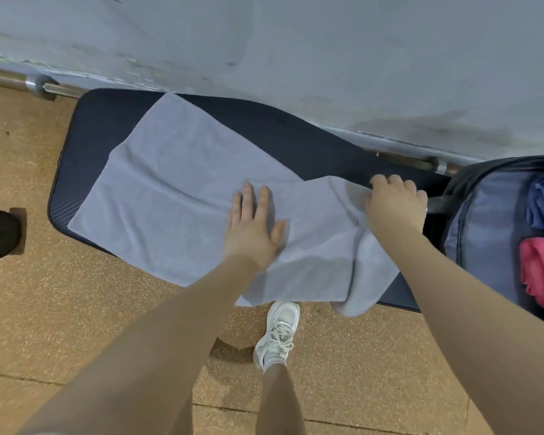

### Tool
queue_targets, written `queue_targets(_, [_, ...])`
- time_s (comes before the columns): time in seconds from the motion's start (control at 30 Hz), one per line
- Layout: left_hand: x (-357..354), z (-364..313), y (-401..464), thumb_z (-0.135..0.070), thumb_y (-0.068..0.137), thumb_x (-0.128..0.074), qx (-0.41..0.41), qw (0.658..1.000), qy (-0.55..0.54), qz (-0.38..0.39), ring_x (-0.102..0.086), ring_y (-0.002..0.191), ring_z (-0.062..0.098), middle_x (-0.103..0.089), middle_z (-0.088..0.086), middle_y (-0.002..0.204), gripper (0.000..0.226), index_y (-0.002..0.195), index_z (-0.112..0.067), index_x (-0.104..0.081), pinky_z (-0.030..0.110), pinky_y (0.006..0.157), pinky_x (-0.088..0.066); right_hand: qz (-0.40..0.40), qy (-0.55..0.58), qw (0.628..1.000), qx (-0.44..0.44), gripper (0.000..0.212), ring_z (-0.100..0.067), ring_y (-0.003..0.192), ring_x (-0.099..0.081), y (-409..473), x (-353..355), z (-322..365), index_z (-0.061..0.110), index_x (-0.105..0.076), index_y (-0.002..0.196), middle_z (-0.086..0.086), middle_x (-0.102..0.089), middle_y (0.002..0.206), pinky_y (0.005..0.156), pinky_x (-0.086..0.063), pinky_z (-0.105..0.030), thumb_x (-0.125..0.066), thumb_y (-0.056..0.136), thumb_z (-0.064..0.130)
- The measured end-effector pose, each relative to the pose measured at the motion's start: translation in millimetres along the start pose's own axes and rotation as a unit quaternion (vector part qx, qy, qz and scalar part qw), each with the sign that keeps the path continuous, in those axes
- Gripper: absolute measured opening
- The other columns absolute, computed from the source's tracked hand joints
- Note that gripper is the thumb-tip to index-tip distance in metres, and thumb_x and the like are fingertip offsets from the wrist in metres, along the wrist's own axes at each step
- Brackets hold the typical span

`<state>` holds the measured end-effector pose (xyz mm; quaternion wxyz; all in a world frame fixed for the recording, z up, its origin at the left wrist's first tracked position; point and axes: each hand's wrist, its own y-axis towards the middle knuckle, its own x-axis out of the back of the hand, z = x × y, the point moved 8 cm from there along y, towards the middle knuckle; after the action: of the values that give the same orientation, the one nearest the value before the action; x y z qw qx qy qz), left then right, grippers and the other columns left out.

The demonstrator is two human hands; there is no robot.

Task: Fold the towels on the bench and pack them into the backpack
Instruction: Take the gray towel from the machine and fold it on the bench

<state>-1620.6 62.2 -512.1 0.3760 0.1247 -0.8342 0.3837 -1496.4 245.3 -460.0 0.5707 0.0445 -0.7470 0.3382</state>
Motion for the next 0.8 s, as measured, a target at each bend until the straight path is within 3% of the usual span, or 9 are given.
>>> queue_targets(0.13, [46, 23, 3, -0.033, 0.097, -0.029, -0.032, 0.993, -0.056, -0.094, -0.013, 0.143, 0.024, -0.014, 0.008, 0.155, 0.055, 0.146, -0.010, -0.018, 0.033, 0.115, -0.010, -0.035, 0.092, 0.990, 0.100, 0.043, -0.031, 0.128, -0.033, -13, 8, 76, 0.013, -0.037, 0.135, -0.009, -0.035, 0.142, 0.106, -0.023, -0.040, -0.043, 0.094, 0.018])
queue_targets(0.2, [70, 56, 6, -0.023, 0.098, -0.033, 0.002, 0.992, -0.045, -0.119, -0.016, 0.142, 0.025, -0.015, 0.007, 0.155, 0.051, 0.146, -0.010, -0.019, 0.034, 0.114, -0.014, -0.041, 0.141, 0.975, 0.165, 0.039, -0.030, 0.127, -0.034, -13, 16, 123, 0.011, -0.042, 0.133, -0.008, -0.037, 0.140, 0.106, -0.023, -0.037, -0.042, 0.094, 0.016])
queue_targets(0.3, [109, 117, 11, -0.015, 0.097, -0.034, 0.080, 0.986, 0.002, -0.146, -0.014, 0.141, 0.031, -0.011, 0.012, 0.155, 0.049, 0.145, -0.013, -0.023, 0.042, 0.113, -0.014, -0.021, 0.231, 0.955, 0.185, 0.034, -0.029, 0.121, -0.041, 1, 26, 180, 0.009, -0.049, 0.128, -0.011, -0.044, 0.134, 0.101, -0.032, -0.037, -0.042, 0.095, 0.013])
queue_targets(0.4, [143, 175, 14, -0.011, 0.095, -0.035, 0.169, 0.970, 0.020, -0.172, -0.009, 0.141, 0.032, -0.010, 0.013, 0.155, 0.047, 0.141, -0.019, -0.030, 0.043, 0.114, -0.007, -0.005, 0.316, 0.934, 0.169, 0.032, -0.030, 0.110, -0.050, 23, 35, 222, 0.004, -0.051, 0.126, -0.015, -0.047, 0.128, 0.093, -0.037, -0.031, -0.042, 0.096, 0.011])
queue_targets(0.5, [163, 218, 18, -0.026, 0.095, -0.041, 0.226, 0.958, 0.013, -0.178, -0.022, 0.134, 0.033, -0.026, 0.015, 0.146, 0.046, 0.138, -0.012, -0.032, 0.045, 0.109, -0.016, 0.014, 0.279, 0.950, 0.141, 0.037, -0.032, 0.113, -0.048, 48, 37, 261, 0.005, -0.042, 0.132, -0.017, -0.041, 0.133, 0.093, -0.035, -0.030, -0.040, 0.098, 0.016])
queue_targets(0.57, [168, 239, 21, -0.035, 0.092, -0.048, 0.252, 0.952, 0.015, -0.171, -0.025, 0.130, 0.034, -0.032, 0.016, 0.138, 0.045, 0.126, -0.005, -0.043, 0.045, 0.107, -0.018, 0.026, 0.231, 0.965, 0.122, 0.042, -0.034, 0.110, -0.049, 61, 33, 285, 0.002, -0.034, 0.135, -0.019, -0.035, 0.134, 0.091, -0.037, -0.033, -0.040, 0.098, 0.022])
queue_targets(0.67, [165, 251, 22, -0.037, 0.092, -0.050, 0.217, 0.961, 0.022, -0.169, -0.024, 0.129, 0.034, -0.032, 0.014, 0.134, 0.038, 0.104, -0.002, -0.056, 0.046, 0.106, -0.018, 0.009, 0.244, 0.968, 0.060, 0.039, -0.035, 0.104, -0.053, 74, 24, 307, 0.002, -0.037, 0.129, -0.018, -0.039, 0.129, 0.085, -0.039, -0.034, -0.043, 0.097, 0.023])
queue_targets(0.73, [165, 252, 21, -0.032, 0.095, -0.046, 0.166, 0.972, 0.021, -0.167, -0.029, 0.124, 0.033, -0.035, 0.014, 0.132, 0.034, 0.102, -0.001, -0.056, 0.044, 0.101, -0.023, 0.002, 0.291, 0.957, 0.006, 0.029, -0.030, 0.091, -0.050, 76, 17, 314, 0.003, -0.044, 0.121, -0.011, -0.046, 0.110, 0.072, -0.031, -0.028, -0.041, 0.096, 0.018])
queue_targets(0.8, [172, 255, 17, -0.028, 0.098, -0.039, 0.120, 0.979, 0.012, -0.164, -0.039, 0.112, 0.032, -0.044, 0.017, 0.121, 0.030, 0.103, -0.001, -0.051, 0.041, 0.090, -0.032, -0.012, 0.306, 0.952, 0.003, 0.023, -0.026, 0.081, -0.044, 73, 18, 329, 0.004, -0.049, 0.112, -0.007, -0.041, 0.099, 0.067, -0.026, -0.025, -0.040, 0.096, 0.018])
